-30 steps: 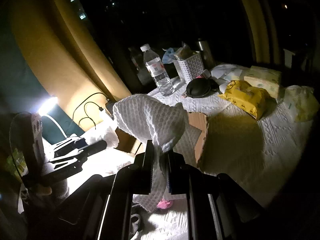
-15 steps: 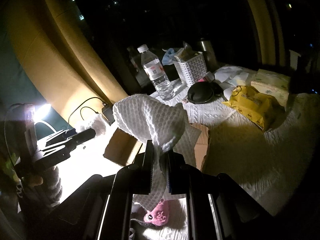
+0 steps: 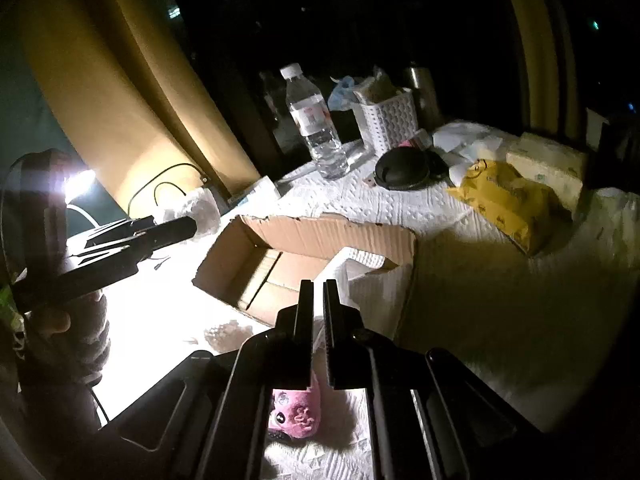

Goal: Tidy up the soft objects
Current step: 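Lower the bubble wrap into the box and open the left gripper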

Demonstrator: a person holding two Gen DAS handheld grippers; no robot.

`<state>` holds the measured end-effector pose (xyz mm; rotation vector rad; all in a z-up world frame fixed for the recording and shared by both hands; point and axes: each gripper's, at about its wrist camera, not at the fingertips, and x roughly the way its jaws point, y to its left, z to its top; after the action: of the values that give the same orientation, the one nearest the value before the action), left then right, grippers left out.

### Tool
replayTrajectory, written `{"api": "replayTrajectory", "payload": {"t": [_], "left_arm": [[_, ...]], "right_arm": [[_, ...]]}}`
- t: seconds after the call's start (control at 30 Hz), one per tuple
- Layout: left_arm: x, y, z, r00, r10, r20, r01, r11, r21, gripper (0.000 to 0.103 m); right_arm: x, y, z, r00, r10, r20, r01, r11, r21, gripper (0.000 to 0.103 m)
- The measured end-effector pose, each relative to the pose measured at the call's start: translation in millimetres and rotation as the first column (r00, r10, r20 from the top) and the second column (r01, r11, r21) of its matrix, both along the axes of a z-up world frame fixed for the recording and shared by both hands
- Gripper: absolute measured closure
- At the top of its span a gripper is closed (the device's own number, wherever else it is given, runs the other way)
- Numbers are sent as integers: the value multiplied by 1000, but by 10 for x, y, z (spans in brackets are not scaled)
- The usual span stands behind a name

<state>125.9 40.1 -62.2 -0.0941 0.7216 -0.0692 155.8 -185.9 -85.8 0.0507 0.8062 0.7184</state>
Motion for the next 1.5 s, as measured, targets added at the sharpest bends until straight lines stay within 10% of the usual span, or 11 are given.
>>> {"api": "replayTrajectory", "payload": {"t": [0.13,0.27,0.5,0.6,0.93,1.03,1.33,1.5], "left_arm": [[51,-70,-85,1000,-20,-20,20,1000,-5,59],[111,-145,-211,998,-32,-54,31,999,-15,59],[230,-375,-478,990,-76,-121,72,997,-42,59],[304,-481,-595,985,-90,-147,85,996,-42,59],[561,-508,-740,979,-68,-190,56,996,-69,46],[634,-541,-783,976,-70,-208,59,997,-58,30],[746,-661,-1066,956,-36,-290,52,997,48,30],[709,-641,-1042,960,-9,-279,31,997,75,30]], "right_arm": [[29,-1,-109,999,-8,-38,7,1000,-30,93],[51,-26,-237,996,-86,-18,83,991,-106,58],[194,-110,-502,989,-132,-69,118,977,-175,58],[163,-64,-553,992,-102,-73,87,978,-189,95],[178,37,-218,989,-118,85,135,966,-221,98],[343,122,-204,990,-104,94,121,972,-203,98],[430,207,-401,993,-113,38,119,972,-202,97],[353,141,-405,990,-137,18,137,971,-196,65]]}}
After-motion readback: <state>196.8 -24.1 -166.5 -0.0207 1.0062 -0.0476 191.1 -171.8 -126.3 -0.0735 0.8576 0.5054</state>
